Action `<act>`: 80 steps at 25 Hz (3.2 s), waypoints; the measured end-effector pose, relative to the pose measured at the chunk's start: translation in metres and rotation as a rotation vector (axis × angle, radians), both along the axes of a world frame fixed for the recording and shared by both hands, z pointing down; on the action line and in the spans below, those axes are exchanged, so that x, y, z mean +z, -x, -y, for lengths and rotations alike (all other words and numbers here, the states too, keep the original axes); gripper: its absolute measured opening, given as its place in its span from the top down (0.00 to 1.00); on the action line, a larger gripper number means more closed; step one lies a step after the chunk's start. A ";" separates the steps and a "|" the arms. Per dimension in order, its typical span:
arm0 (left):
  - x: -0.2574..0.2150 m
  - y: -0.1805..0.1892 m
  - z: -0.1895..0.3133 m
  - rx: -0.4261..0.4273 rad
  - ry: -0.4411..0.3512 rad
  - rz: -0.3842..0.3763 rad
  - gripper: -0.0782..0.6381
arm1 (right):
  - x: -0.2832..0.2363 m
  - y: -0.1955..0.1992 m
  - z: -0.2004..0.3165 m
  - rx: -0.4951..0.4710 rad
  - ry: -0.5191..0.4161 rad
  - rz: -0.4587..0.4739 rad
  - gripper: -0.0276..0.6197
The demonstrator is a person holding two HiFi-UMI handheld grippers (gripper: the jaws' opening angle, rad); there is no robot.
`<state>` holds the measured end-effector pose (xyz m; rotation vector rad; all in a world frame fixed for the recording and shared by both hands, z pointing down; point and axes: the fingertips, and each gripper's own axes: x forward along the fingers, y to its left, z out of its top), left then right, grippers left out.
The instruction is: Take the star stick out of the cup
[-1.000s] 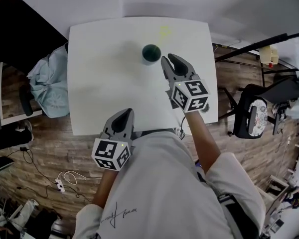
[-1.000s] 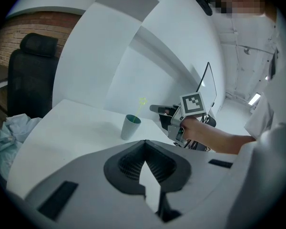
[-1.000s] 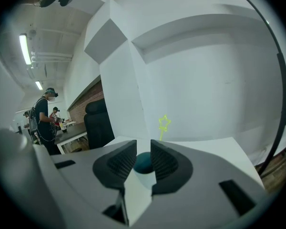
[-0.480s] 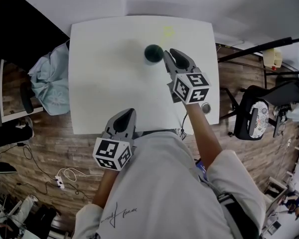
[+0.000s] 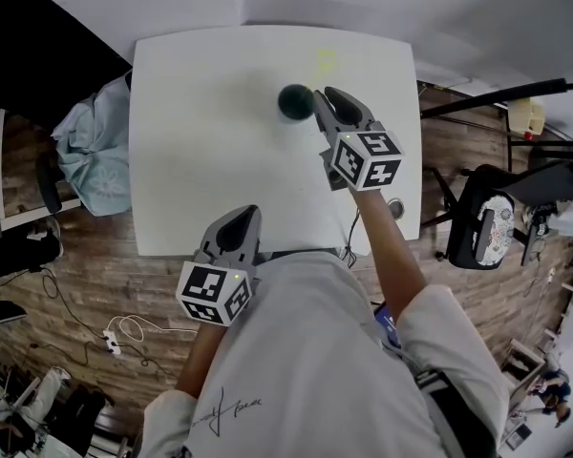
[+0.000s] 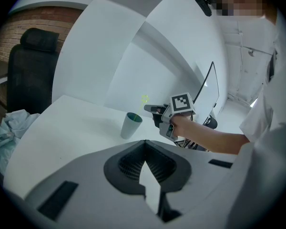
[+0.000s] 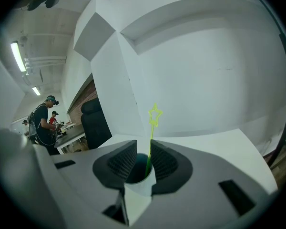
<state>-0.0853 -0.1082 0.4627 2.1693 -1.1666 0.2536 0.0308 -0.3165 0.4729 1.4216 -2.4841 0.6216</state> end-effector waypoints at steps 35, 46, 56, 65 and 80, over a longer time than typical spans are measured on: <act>0.012 0.003 0.010 -0.032 0.050 0.029 0.90 | 0.024 0.009 0.032 -0.055 0.062 0.055 0.85; 0.012 0.004 0.011 -0.022 0.048 0.022 0.90 | 0.022 0.010 0.031 -0.063 0.050 0.037 0.91; 0.010 0.007 0.009 -0.003 0.028 0.048 0.90 | 0.018 0.014 0.027 -0.073 0.035 0.020 0.91; 0.010 0.011 0.011 0.021 0.023 0.036 0.90 | 0.007 0.013 0.026 -0.067 0.013 -0.006 0.92; 0.007 0.006 0.006 0.061 0.011 0.041 0.90 | -0.013 0.009 0.021 -0.059 -0.025 -0.018 0.92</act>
